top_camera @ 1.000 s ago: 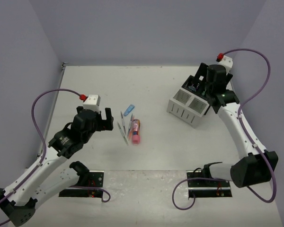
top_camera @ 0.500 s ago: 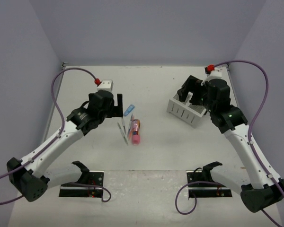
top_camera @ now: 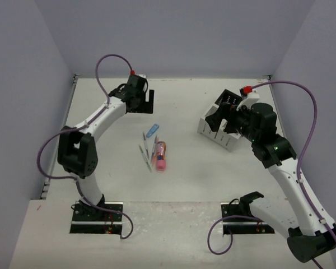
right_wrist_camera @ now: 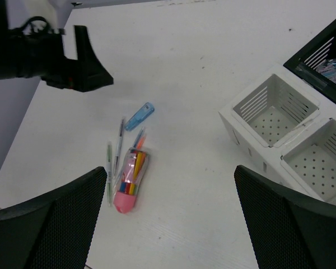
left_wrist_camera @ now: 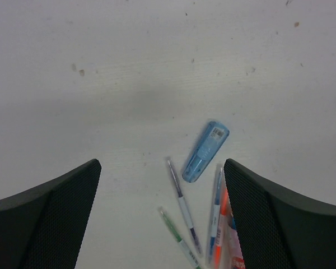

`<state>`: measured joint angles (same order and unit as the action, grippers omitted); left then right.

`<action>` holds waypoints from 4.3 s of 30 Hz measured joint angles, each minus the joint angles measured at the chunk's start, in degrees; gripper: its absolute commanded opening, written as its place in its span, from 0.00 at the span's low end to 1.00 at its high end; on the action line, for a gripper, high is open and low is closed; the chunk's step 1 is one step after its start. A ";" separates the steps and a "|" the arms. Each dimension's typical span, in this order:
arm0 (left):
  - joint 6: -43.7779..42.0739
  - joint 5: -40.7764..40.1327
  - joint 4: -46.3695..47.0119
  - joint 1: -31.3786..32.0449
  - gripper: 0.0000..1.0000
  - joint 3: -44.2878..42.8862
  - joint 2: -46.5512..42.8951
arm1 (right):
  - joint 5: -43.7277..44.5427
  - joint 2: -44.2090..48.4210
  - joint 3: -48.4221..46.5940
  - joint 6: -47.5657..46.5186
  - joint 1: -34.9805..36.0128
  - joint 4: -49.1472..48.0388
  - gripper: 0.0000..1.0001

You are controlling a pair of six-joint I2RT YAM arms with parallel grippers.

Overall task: Sort the stationery into containers
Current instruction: Pick up the stationery from the center of the board, then place the stationery in the storage box.

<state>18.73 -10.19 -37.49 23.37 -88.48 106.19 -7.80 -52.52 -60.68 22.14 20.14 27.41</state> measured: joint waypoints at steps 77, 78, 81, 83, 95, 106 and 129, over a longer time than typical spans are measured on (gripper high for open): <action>-4.84 13.36 30.62 29.14 0.00 29.16 -30.75 | -12.19 -2.19 -2.09 11.17 4.97 -4.17 0.77; -4.96 13.73 31.72 29.62 0.00 29.55 -30.96 | -11.39 -2.82 -2.00 11.75 5.81 -3.97 0.74; -5.17 15.10 35.36 30.61 0.00 30.69 -32.03 | -9.38 -3.87 -0.75 13.28 7.89 -3.78 0.67; -5.38 15.93 37.42 30.73 0.00 31.30 -32.97 | -8.10 -4.07 -0.07 14.18 8.91 -3.54 0.62; -5.47 17.22 42.31 30.74 0.00 32.50 -35.01 | -5.33 -6.39 0.32 16.07 13.90 -5.16 0.00; -6.47 8.31 42.07 30.78 1.00 32.26 -34.91 | 6.32 -6.87 -0.31 12.96 12.78 -3.23 0.00; -10.28 -0.69 65.59 19.77 1.00 30.63 -14.05 | 39.22 -30.17 -6.69 0.46 -14.29 -14.84 0.00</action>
<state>8.45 -10.88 28.10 43.15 -57.85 92.14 31.42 -82.69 -67.37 22.61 5.86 12.58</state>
